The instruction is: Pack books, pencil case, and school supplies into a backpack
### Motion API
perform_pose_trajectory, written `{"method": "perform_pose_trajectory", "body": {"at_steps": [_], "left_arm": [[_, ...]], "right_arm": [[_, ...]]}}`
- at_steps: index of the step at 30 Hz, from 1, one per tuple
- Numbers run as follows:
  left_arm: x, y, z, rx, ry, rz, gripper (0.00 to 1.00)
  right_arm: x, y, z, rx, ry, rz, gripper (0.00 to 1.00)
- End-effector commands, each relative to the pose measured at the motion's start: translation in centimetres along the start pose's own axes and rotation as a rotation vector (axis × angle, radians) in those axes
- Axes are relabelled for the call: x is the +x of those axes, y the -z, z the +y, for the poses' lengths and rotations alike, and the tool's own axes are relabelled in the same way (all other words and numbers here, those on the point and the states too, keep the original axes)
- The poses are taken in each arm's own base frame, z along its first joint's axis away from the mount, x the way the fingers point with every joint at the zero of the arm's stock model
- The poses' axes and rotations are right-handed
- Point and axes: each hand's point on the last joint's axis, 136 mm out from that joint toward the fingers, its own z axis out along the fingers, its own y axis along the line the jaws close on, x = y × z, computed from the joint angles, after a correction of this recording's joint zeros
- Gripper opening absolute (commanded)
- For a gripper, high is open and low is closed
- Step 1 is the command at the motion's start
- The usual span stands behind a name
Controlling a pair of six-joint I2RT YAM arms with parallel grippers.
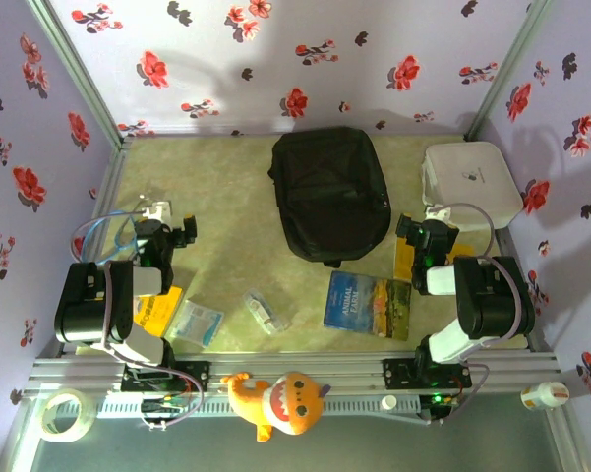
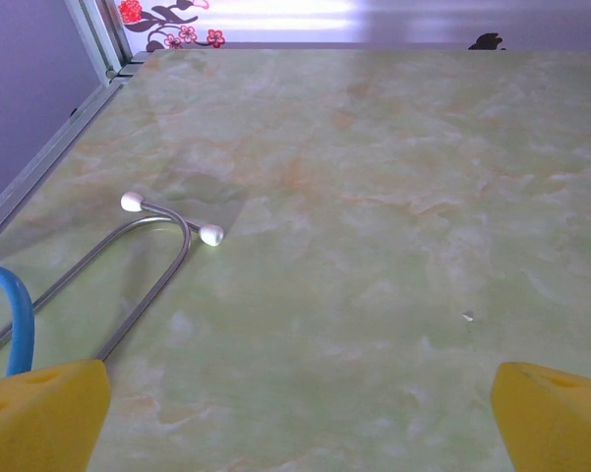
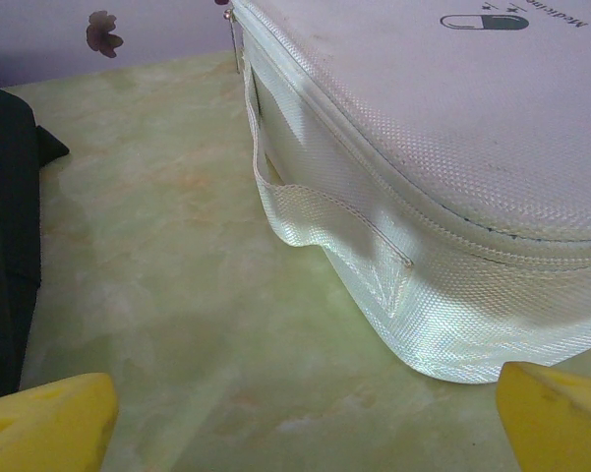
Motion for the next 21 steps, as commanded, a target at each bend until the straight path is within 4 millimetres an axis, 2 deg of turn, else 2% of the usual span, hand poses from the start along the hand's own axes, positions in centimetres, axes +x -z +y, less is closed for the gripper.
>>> {"method": "perform_pose_trajectory", "body": {"at_steps": [1, 6, 10, 12, 15, 18, 21], "left_arm": [[-0.5, -0.3, -0.2, 0.01, -0.016, -0.011, 1.0], [-2.0, 0.2, -0.7, 0.023, -0.041, 0.0, 1.0], [-3.8, 0.9, -1.1, 0.032, -0.063, 0.024, 1.0], [-5.6, 1.6, -1.4, 0.028, -0.064, 0.004, 1.0], [-9.7, 2.7, -2.1, 0.048, 0.089, -0.071, 1.0], [-12.9, 3.6, -4.3, 0.127, 0.197, -0.07, 1.0], [-14.6, 4.2, -7.3, 0.218, 0.234, -0.033, 1.0]], "right_arm": [[-0.9, -0.2, 0.3, -0.01, -0.016, -0.025, 0.99], [-1.8, 0.4, -0.3, 0.027, -0.033, -0.035, 0.99], [-4.0, 1.2, -0.3, 0.046, -0.013, -0.018, 0.99], [-5.6, 1.7, -0.3, 0.071, -0.03, 0.014, 0.99], [-7.2, 2.6, -0.9, 0.136, -0.18, 0.113, 0.99], [-8.5, 3.0, -0.6, 0.162, -0.293, 0.218, 0.99], [-9.2, 2.5, 1.1, 0.108, -0.349, 0.304, 0.99]]}}
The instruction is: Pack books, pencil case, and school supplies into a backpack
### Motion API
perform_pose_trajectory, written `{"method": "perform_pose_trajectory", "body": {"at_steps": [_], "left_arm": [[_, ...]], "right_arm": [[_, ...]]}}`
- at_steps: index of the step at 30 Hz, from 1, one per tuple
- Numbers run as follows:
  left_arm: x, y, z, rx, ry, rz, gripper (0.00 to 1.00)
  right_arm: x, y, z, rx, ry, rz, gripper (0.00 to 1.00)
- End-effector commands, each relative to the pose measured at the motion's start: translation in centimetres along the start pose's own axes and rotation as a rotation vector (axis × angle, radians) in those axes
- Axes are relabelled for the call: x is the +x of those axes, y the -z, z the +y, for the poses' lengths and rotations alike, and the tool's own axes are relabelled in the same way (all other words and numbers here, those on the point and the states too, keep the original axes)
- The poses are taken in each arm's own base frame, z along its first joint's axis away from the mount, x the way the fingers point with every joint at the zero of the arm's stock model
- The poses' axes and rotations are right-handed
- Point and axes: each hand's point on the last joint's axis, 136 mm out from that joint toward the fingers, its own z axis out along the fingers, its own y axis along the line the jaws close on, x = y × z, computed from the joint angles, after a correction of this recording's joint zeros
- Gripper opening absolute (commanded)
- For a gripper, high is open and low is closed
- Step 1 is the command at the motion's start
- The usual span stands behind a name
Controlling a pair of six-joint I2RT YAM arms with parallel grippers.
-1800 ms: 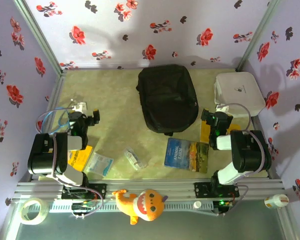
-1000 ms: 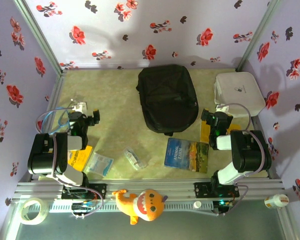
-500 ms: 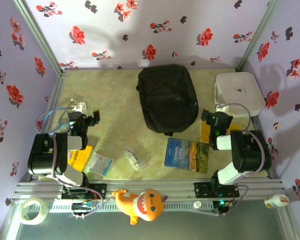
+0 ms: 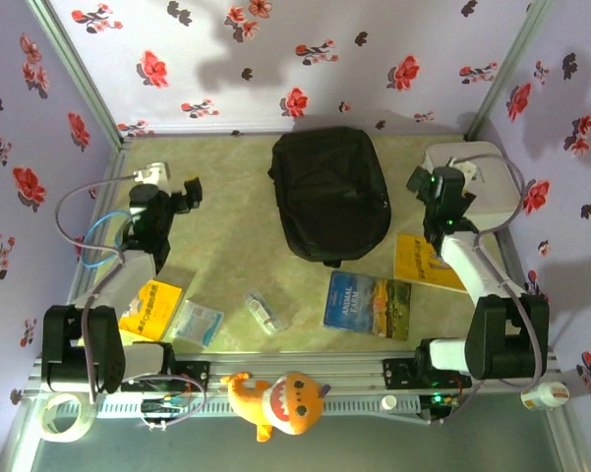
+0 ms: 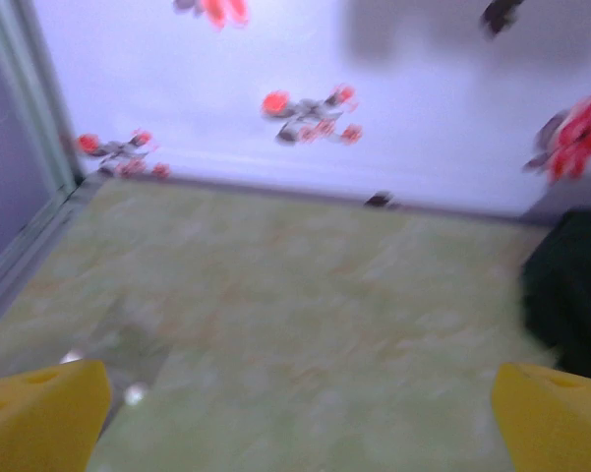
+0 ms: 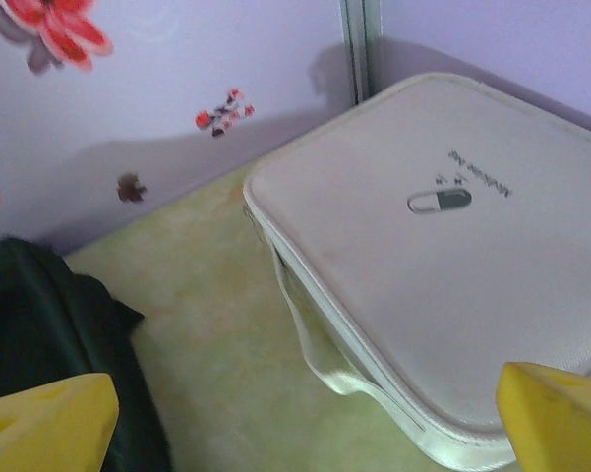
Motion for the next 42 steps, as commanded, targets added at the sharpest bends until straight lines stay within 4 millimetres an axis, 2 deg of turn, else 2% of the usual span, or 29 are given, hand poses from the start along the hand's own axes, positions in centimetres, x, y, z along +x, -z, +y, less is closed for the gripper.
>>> {"method": "perform_pose_trajectory", "body": {"at_steps": [1, 6, 8, 11, 14, 17, 19, 22, 25, 32, 33, 36, 40, 42], "left_arm": [[-0.5, 0.5, -3.5, 0.09, 0.108, 0.087, 1.0], [-0.3, 0.6, -8.0, 0.189, 0.23, 0.149, 1.0], [0.7, 0.5, -9.6, 0.235, 0.287, 0.2, 1.0], [2.3, 0.3, -11.4, 0.28, 0.354, 0.253, 1.0], [3.9, 0.6, -14.0, 0.35, 0.379, 0.266, 1.0], [6.3, 0.2, -15.1, 0.359, 0.407, 0.348, 1.0], [7.2, 0.1, -15.4, 0.359, 0.423, 0.37, 1.0], [7.7, -0.1, -15.4, 0.358, 0.432, 0.376, 1.0], [8.0, -0.3, -15.4, 0.348, 0.418, 0.392, 1.0], [8.6, -1.0, -15.5, 0.312, 0.364, 0.467, 1.0], [8.7, -1.1, -15.5, 0.307, 0.358, 0.477, 1.0], [9.0, -1.1, -15.9, 0.311, 0.346, 0.515, 1.0], [9.4, -1.0, -17.6, 0.379, 0.334, 0.567, 0.99], [9.7, -0.9, -19.0, 0.42, 0.311, 0.597, 0.96]], "right_arm": [[4.5, 0.1, -0.2, 0.043, -0.08, 0.276, 0.99], [6.3, -0.4, 5.6, -0.199, -0.074, 0.435, 0.99], [7.9, -0.6, 7.2, -0.248, -0.071, 0.486, 0.99], [10.7, -1.2, 8.0, -0.246, -0.08, 0.564, 0.99], [13.4, -1.8, 7.7, -0.198, -0.073, 0.635, 0.98], [15.7, -2.0, 7.4, -0.145, -0.027, 0.699, 0.98], [17.1, -1.8, 8.3, -0.16, 0.0, 0.745, 0.98], [19.1, -0.9, 10.6, -0.204, 0.04, 0.798, 0.96], [20.4, 0.6, 14.1, -0.281, 0.055, 0.808, 0.95], [24.5, 6.6, 24.0, -0.517, 0.007, 0.848, 0.93], [24.9, 7.3, 24.8, -0.531, 0.008, 0.851, 0.93], [24.0, 7.7, 25.1, -0.54, -0.026, 0.803, 0.93], [19.9, 7.3, 23.1, -0.538, -0.046, 0.681, 0.95], [18.0, 6.5, 21.5, -0.515, -0.052, 0.639, 0.97]]}}
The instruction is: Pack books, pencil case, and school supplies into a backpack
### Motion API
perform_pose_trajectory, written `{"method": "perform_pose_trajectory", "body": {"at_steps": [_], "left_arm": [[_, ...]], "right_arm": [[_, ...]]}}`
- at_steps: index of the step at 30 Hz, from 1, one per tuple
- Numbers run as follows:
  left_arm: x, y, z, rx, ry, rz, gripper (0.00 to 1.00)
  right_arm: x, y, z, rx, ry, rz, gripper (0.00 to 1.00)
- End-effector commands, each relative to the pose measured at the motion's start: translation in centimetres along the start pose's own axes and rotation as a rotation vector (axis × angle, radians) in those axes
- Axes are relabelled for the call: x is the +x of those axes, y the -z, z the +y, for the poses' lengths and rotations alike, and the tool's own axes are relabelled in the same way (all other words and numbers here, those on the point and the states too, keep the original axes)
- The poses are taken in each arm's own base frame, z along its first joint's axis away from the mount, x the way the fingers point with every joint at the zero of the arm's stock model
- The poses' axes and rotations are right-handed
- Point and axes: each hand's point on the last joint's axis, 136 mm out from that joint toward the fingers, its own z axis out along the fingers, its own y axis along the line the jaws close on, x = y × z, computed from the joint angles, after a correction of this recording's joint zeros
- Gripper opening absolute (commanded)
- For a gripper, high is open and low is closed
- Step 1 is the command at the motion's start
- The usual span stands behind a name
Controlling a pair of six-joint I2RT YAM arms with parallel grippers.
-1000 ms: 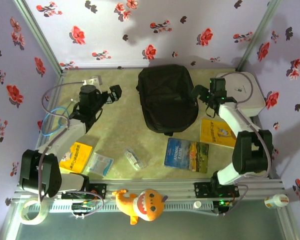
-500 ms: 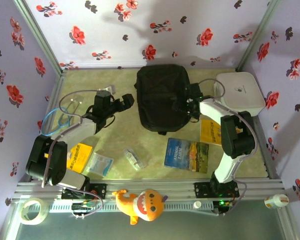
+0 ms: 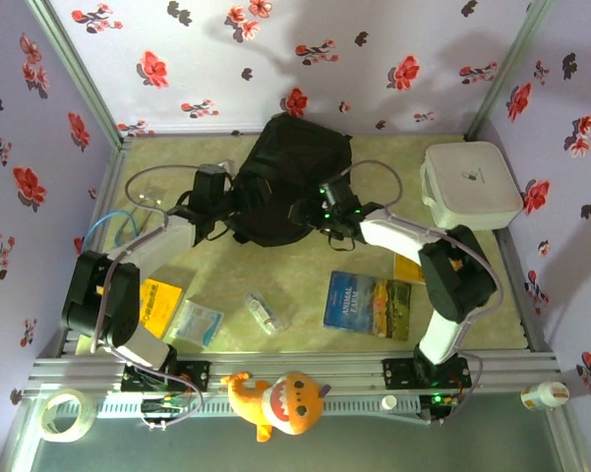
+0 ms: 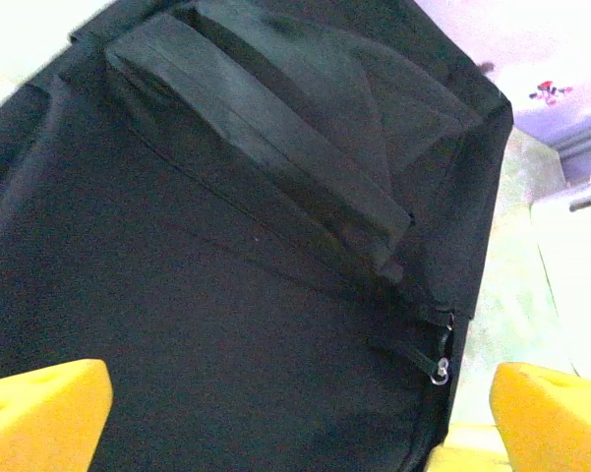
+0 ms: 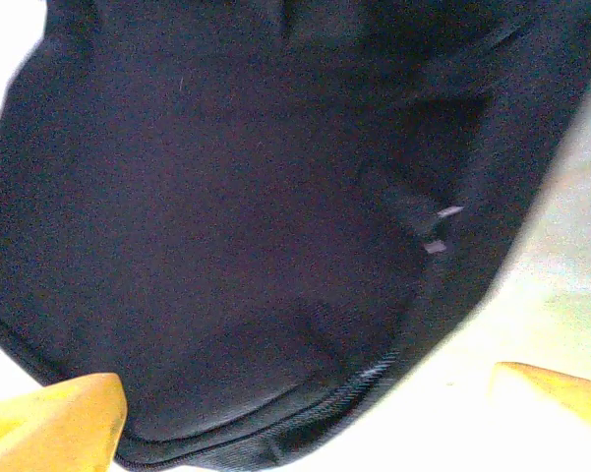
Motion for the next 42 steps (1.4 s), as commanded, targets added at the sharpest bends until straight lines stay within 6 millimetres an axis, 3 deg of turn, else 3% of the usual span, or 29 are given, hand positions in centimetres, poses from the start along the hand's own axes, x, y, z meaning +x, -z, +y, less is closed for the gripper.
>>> {"method": "perform_pose_trajectory", "body": {"at_steps": [1, 4, 9, 12, 16, 19, 30, 42], "left_arm": [[1.6, -1.1, -2.2, 0.054, -0.061, 0.101, 0.95], [3.0, -2.5, -4.1, 0.088, -0.099, 0.162, 0.88], [5.5, -5.2, -7.0, 0.129, -0.107, 0.252, 0.76], [6.4, -6.6, -7.9, 0.13, -0.083, 0.291, 0.66], [7.0, -8.2, -7.4, 0.103, 0.011, 0.313, 0.56], [7.7, -9.0, -6.9, 0.08, 0.088, 0.342, 0.52], [10.9, -11.3, -7.3, 0.09, 0.183, 0.449, 0.41], [12.3, -12.8, -7.7, 0.097, 0.239, 0.497, 0.33]], "right_arm": [[-4.6, 3.4, -1.3, 0.002, -0.026, -0.147, 0.97], [-6.3, 3.7, -3.3, -0.012, -0.071, -0.129, 0.96], [-7.4, 2.0, -4.1, -0.001, -0.046, -0.045, 0.9], [-7.7, 0.2, -3.8, -0.014, -0.046, -0.003, 0.76], [-7.3, -2.1, -3.5, -0.056, -0.083, 0.051, 0.59], [-6.6, -2.7, -4.1, -0.059, -0.092, 0.056, 0.48], [-3.6, -3.5, -7.4, -0.004, -0.089, 0.097, 0.34], [-2.3, -4.5, -7.7, -0.055, -0.14, 0.108, 0.27]]}}
